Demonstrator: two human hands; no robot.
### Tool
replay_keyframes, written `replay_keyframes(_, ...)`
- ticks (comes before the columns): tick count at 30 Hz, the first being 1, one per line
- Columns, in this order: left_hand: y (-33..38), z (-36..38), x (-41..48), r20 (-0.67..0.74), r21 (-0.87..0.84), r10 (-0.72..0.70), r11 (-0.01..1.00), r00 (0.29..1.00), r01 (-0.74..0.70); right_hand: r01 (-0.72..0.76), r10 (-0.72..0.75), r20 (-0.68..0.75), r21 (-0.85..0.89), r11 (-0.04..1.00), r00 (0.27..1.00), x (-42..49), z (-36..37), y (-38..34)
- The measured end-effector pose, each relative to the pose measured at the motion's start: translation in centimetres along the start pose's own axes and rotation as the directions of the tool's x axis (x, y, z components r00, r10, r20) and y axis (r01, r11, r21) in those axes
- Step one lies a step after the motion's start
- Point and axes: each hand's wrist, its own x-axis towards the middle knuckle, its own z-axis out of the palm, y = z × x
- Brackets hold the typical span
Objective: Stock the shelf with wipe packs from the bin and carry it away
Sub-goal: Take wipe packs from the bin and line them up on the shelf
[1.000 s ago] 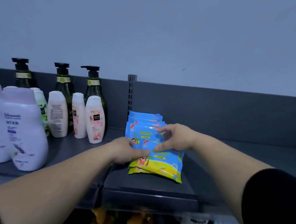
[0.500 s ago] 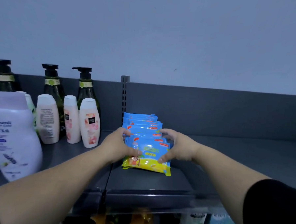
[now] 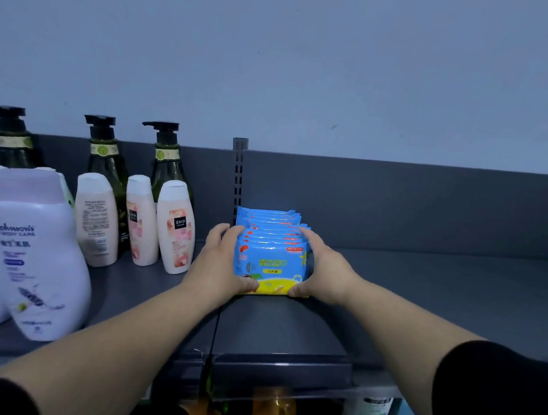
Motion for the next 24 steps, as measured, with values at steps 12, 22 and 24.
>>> replay_keyframes(12,2.2,0.2,0.6,-0.042,0.247,0.097,0.965,0.994,-0.084,-0.032,0.032,-0.091,-0.005,0.999,0.995,-1.6,-1.8,0.2)
replay_keyframes(22,12.6,4.4,-1.6,-0.012,0.357,0.287,0.896,0.958,-0.263,-0.193,0.062,-0.348,-0.358,0.913,0.935,-9.6,-8.2,5.0)
replay_keyframes(24,16.1,6.0,-2.6,0.023,0.351,0.323,0.884,0.946,-0.31,-0.271,0.108,-0.394,-0.386,0.882,0.913,-12.6,-10.1,7.1)
